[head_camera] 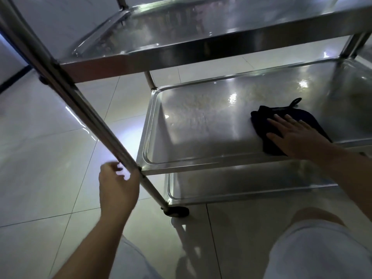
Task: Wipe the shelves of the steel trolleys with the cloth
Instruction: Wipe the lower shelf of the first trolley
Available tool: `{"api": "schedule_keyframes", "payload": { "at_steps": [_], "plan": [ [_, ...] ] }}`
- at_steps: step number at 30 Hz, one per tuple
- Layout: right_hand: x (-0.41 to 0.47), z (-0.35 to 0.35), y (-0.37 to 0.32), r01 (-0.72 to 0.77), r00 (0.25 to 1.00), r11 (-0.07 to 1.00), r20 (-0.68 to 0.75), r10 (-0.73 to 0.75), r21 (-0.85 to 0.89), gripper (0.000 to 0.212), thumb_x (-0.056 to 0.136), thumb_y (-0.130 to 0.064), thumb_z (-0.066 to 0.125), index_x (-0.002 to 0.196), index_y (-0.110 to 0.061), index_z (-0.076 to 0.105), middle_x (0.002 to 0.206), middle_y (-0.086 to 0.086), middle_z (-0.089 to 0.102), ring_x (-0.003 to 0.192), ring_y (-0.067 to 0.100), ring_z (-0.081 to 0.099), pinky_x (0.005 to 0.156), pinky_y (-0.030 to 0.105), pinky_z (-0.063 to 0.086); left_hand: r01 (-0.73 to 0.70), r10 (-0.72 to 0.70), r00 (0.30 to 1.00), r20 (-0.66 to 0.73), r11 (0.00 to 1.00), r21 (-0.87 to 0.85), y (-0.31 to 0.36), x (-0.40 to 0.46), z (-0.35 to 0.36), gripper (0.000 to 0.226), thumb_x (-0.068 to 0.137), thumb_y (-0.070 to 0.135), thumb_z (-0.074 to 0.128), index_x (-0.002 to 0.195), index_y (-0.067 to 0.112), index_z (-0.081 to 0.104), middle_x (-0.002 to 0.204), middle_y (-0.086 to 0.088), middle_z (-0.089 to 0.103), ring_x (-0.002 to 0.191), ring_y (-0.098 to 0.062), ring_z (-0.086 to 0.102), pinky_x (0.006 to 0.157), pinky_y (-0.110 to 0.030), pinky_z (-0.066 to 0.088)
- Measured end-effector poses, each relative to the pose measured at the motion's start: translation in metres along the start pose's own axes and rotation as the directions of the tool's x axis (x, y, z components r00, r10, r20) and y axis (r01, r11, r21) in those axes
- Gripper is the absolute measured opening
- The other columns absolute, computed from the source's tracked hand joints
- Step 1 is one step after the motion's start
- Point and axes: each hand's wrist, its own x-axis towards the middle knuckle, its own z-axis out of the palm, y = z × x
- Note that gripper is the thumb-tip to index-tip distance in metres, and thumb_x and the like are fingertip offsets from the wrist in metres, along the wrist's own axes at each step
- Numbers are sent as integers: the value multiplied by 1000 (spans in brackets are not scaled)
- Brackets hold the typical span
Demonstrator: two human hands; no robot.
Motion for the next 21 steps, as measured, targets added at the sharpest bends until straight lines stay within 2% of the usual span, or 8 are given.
{"api": "schedule_keyframes", "payload": {
  "at_steps": [3,7,9,12,14,15,18,21],
  "plan": [
    [5,2,3,2,1000,1000,11,-2,17,83,88,-76,2,163,-41,-3,170,-16,-11,158,12,-9,128,43,-1,59,-59,993,100,998,6,-3,-40,22,25,93,33,69,107,31,48,104,9,61,86,-14,64,59,-29,44],
    [14,-5,3,-12,998,998,64,8,66,73,99,-72,21,164,-41,5,172,-13,-4,159,16,-6,127,46,-2,-210,191,926,325,977,22,36,-58,58,20,92,26,67,95,38,51,88,13,64,71,-4,63,56,-25,47],
    [17,-11,-4,-21,998,994,53,15,110,79,95,-78,21,164,-40,12,173,-10,0,159,19,-4,127,47,-2,-359,342,861,376,933,-27,67,-57,78,19,93,26,67,93,38,52,87,12,62,77,-5,61,63,-24,50],
    [19,-9,-20,-8,999,993,32,4,119,87,88,-83,14,164,-41,7,174,-6,-3,159,22,-7,127,49,-4,-471,426,791,439,882,-7,111,-51,113,9,97,30,61,93,34,54,87,11,60,78,-6,59,71,-32,55],
    [19,0,-24,-12,1000,995,-10,13,100,78,93,-77,14,163,-44,-1,173,-6,-6,159,23,-9,126,49,-5,-545,488,745,454,838,-6,131,-47,139,1,100,26,58,100,26,59,92,7,61,83,-12,59,76,-41,57],
    [20,3,-24,-11,1000,996,-25,14,93,73,97,-72,14,163,-44,-1,173,-6,-7,159,23,-10,126,49,-6,-577,513,725,459,817,-1,138,-46,151,8,100,23,56,107,22,61,99,4,62,89,-16,60,80,-43,57],
    [24,6,-20,1,1000,997,-26,1,81,66,102,-63,16,163,-43,0,173,-10,-7,159,20,-10,125,48,-7,-663,549,676,492,744,81,148,-47,185,30,102,18,53,131,15,61,125,-7,63,111,-22,59,96,-38,52],
    [24,9,-16,21,998,997,-55,-17,73,66,103,-61,17,163,-40,0,173,-9,-6,159,21,-10,125,47,-6,-711,571,646,506,692,127,161,-54,214,36,104,20,52,138,12,59,138,-8,59,122,-25,55,101,-36,45]
  ]
}}
